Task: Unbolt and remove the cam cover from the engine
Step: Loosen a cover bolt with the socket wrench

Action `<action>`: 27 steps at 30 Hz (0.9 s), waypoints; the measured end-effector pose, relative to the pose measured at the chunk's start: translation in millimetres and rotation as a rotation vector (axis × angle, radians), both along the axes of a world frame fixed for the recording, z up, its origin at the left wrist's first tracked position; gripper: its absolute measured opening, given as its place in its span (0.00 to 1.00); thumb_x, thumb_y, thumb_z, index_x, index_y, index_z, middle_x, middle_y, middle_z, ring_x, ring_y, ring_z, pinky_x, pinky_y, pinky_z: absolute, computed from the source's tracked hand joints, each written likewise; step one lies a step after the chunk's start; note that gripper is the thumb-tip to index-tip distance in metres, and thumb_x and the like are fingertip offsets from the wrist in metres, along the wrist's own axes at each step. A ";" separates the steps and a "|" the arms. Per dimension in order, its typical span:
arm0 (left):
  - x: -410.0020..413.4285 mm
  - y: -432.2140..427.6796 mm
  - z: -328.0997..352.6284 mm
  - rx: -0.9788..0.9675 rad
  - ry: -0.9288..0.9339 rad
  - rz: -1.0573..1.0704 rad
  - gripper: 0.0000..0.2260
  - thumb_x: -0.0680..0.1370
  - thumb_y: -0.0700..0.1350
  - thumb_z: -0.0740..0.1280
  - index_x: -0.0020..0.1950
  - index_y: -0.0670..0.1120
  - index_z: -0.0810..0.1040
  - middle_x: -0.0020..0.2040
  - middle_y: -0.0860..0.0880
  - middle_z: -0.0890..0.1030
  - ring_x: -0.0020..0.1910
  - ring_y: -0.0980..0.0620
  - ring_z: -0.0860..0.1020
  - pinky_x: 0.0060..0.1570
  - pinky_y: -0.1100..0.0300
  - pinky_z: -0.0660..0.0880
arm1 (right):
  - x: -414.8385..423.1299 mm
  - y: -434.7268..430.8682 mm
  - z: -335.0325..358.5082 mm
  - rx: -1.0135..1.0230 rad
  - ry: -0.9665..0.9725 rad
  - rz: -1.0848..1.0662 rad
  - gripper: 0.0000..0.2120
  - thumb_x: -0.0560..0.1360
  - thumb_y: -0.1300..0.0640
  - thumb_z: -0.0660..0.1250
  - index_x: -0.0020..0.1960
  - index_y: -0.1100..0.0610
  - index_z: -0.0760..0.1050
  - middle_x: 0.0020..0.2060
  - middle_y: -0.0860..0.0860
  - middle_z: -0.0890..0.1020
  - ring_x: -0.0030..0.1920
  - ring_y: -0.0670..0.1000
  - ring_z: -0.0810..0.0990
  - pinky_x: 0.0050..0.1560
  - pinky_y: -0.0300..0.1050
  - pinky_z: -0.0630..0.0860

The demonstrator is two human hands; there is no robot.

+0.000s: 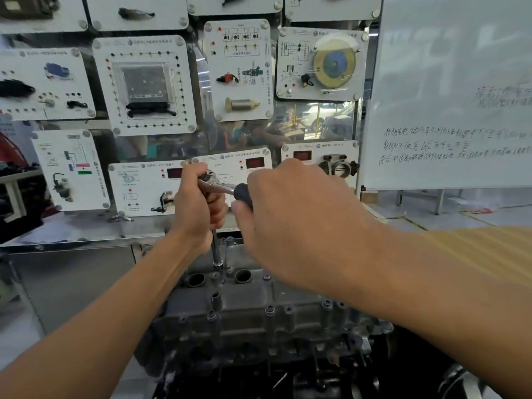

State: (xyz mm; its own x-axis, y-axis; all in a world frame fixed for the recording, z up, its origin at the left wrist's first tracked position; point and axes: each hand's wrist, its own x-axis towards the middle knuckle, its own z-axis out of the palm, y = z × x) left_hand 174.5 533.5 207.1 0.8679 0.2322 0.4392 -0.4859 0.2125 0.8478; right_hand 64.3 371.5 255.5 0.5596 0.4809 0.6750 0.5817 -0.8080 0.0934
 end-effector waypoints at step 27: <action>-4.5 -5.3 -0.5 0.032 0.018 0.060 0.23 0.78 0.55 0.54 0.23 0.52 0.62 0.21 0.55 0.59 0.20 0.54 0.54 0.20 0.66 0.52 | 47.9 -14.7 -9.3 -0.035 -0.241 -0.218 0.24 0.80 0.41 0.55 0.29 0.51 0.64 0.23 0.48 0.63 0.22 0.49 0.61 0.27 0.38 0.53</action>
State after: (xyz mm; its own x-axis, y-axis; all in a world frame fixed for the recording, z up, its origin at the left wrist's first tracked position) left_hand 170.0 528.1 206.6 0.8606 0.2702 0.4317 -0.4816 0.1561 0.8624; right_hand 112.2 356.8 246.2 0.4781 0.3925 0.7857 0.3532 -0.9050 0.2372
